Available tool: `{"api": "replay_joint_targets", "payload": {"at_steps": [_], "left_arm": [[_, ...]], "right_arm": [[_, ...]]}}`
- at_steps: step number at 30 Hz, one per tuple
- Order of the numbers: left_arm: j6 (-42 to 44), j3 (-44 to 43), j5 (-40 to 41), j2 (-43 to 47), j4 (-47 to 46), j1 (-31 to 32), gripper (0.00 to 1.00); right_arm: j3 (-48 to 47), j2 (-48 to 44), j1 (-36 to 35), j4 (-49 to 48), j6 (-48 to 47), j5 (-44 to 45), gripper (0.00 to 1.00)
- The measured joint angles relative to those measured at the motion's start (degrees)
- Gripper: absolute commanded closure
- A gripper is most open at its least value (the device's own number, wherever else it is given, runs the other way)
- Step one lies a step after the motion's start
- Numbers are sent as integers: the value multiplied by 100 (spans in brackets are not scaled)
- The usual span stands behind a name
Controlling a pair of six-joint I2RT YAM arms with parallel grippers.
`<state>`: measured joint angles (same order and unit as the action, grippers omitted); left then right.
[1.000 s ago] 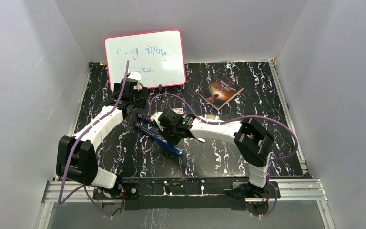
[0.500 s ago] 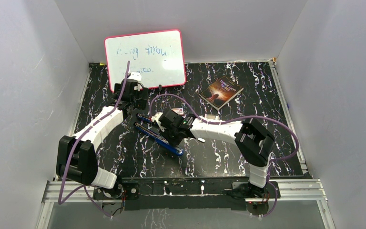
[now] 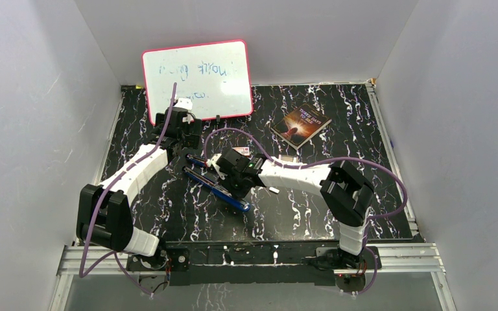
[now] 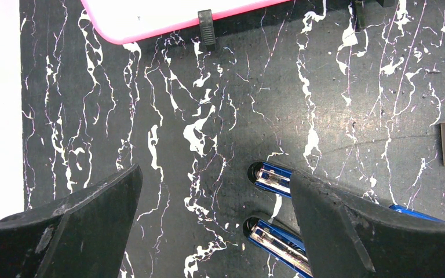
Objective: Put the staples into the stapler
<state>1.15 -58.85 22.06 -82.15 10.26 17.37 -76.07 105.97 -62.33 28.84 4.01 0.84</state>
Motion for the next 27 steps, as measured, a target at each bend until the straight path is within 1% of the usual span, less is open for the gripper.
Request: {"api": "replay_joint_targets", "payload": {"at_steps": [27], "left_arm": [[35, 0, 0, 0, -2, 2, 2]], "right_arm": [[-66, -201, 7, 120, -11, -63, 100]]}}
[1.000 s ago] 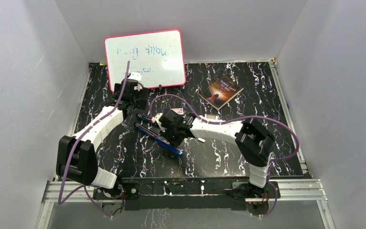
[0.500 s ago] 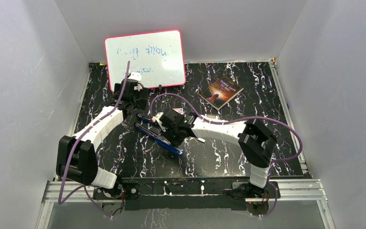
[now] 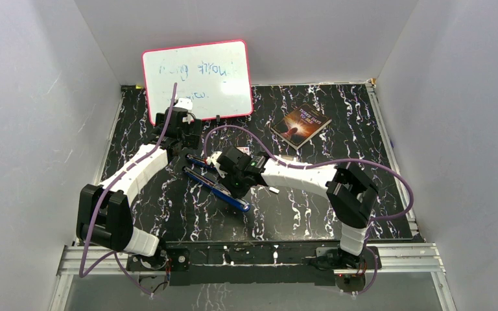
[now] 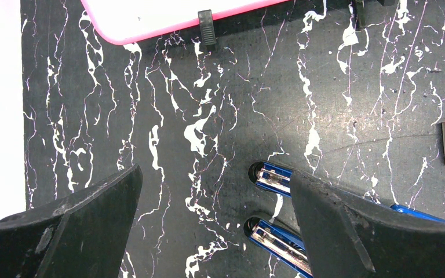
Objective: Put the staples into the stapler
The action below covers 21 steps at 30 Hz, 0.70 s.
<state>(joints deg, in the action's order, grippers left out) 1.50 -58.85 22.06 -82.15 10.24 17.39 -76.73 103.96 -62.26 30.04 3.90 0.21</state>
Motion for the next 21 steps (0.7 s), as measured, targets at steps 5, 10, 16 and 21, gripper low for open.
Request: {"api": "replay_joint_targets", "payload": {"at_steps": [5, 10, 16, 21], "left_arm": [[2, 0, 2, 0, 2, 0, 2], [2, 2, 2, 0, 2, 0, 2], [2, 9, 2, 0, 0, 0, 2], [2, 11, 2, 0, 0, 0, 2]], "right_arm": [[-13, 0, 7, 0, 4, -94, 100], [-76, 2, 39, 2, 20, -173, 100], [-85, 24, 76, 26, 24, -195, 100], [-129, 125, 81, 48, 26, -201, 100]]}}
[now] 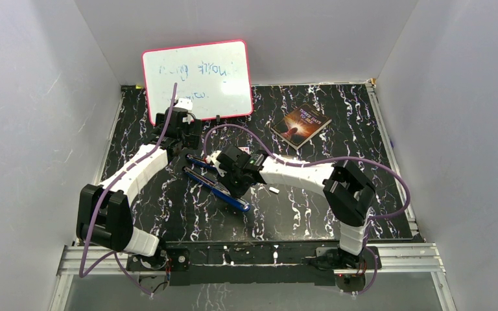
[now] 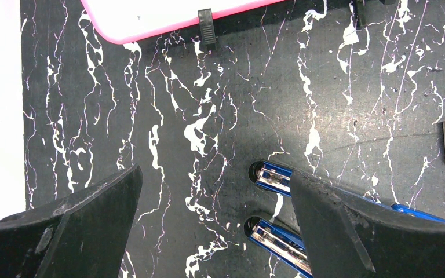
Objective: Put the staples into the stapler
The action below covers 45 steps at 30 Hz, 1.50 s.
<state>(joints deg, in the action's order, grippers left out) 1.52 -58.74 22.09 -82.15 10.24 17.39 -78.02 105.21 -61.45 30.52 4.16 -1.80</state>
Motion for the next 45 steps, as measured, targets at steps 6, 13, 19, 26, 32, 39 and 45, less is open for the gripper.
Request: {"api": "replay_joint_targets", "payload": {"at_steps": [6, 13, 19, 26, 32, 39, 45], "left_arm": [[0, 0, 2, 0, 2, 2, 2], [0, 0, 2, 0, 2, 7, 2], [0, 0, 2, 0, 2, 7, 2], [2, 0, 4, 0, 0, 11, 2], [2, 2, 11, 0, 0, 17, 2], [7, 2, 46, 2, 0, 37, 2], [22, 9, 72, 2, 0, 44, 2]], "right_arm": [[-22, 26, 22, 31, 9, -31, 100], [-22, 28, 31, 109, 15, -37, 100], [-61, 125, 35, 120, 20, -61, 100], [-98, 186, 37, 232, 28, -105, 100], [-138, 214, 37, 260, 52, -107, 100], [-157, 216, 55, 271, 81, -101, 100], [-199, 210, 66, 201, 278, -98, 100]]}}
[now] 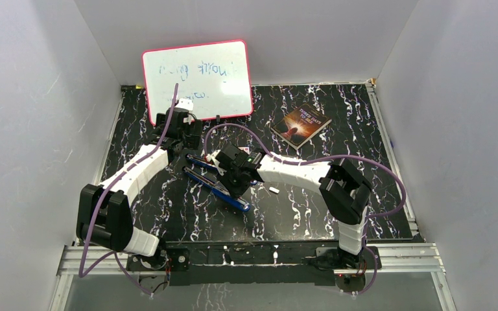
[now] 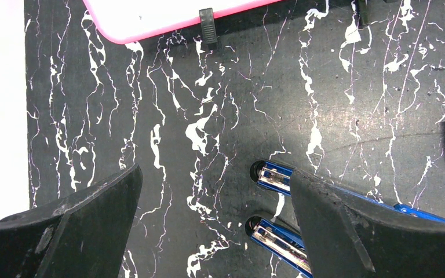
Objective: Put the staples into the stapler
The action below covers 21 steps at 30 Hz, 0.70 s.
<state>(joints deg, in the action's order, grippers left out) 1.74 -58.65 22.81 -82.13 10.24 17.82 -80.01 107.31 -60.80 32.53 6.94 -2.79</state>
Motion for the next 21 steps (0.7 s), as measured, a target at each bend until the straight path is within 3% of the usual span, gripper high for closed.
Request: {"api": "replay_joint_targets", "payload": {"at_steps": [21], "left_arm": [[22, 7, 37, 4, -7, 22, 2]], "right_arm": [[-4, -2, 2, -50, 297, 114, 100]]}}
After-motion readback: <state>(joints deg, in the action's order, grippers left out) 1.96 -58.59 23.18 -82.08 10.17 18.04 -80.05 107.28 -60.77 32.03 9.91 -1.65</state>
